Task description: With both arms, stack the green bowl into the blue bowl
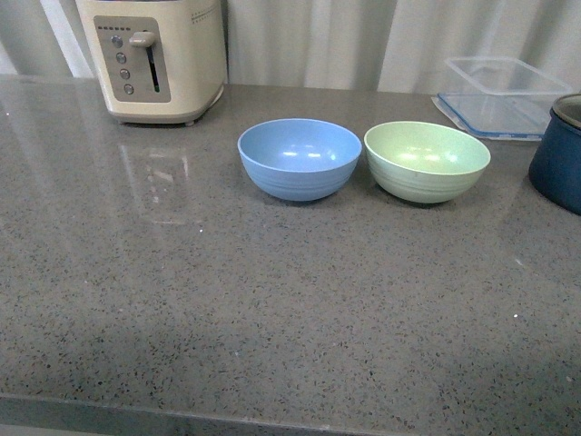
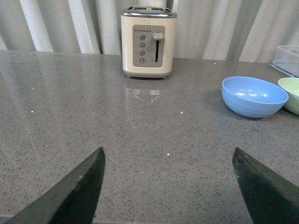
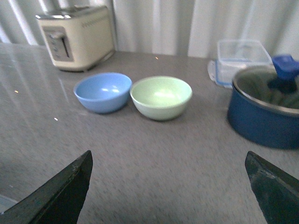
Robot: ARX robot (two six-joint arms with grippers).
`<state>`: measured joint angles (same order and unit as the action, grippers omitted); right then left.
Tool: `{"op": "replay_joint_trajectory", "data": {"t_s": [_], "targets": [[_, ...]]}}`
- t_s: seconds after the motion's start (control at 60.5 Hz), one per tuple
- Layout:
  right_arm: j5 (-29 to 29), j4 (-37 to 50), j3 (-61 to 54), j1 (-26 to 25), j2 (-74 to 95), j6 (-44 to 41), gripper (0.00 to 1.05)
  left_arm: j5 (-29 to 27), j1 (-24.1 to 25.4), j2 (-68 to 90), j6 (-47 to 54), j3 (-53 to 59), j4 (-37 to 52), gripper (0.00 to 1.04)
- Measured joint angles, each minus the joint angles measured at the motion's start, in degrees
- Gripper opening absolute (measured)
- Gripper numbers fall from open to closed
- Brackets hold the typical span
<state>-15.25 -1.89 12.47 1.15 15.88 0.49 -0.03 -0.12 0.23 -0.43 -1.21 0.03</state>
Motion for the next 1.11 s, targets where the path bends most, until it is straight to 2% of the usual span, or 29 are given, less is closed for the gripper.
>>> {"op": "replay_joint_trajectory", "data": {"t_s": [0.083, 0.198, 0.43, 0.512, 0.744, 1.107], "targets": [[-0.8, 0.6, 8.2, 2.7, 9.2, -0.1, 0.95, 0.0, 0.0, 0.0, 0.1, 0.0, 0.0, 1.00], [0.1, -3.6, 20.5, 6.1, 25.2, 0.6, 0.95, 0.0, 0.0, 0.0, 0.1, 0.0, 0.0, 0.98], [2.8, -10.8, 40.0, 8.6, 52.1, 8.1, 0.95, 0.0, 0.0, 0.0, 0.1, 0.0, 0.0, 0.98], [6.8, -13.2, 47.2, 9.5, 62.6, 11.5, 0.95, 0.0, 0.0, 0.0, 0.1, 0.0, 0.0, 0.98], [14.9, -14.1, 55.1, 9.7, 77.8, 14.4, 0.95, 0.0, 0.0, 0.0, 0.1, 0.0, 0.0, 0.98], [22.0, -14.3, 64.1, 9.6, 89.7, 20.4, 0.95, 0.0, 0.0, 0.0, 0.1, 0.0, 0.0, 0.98]]}}
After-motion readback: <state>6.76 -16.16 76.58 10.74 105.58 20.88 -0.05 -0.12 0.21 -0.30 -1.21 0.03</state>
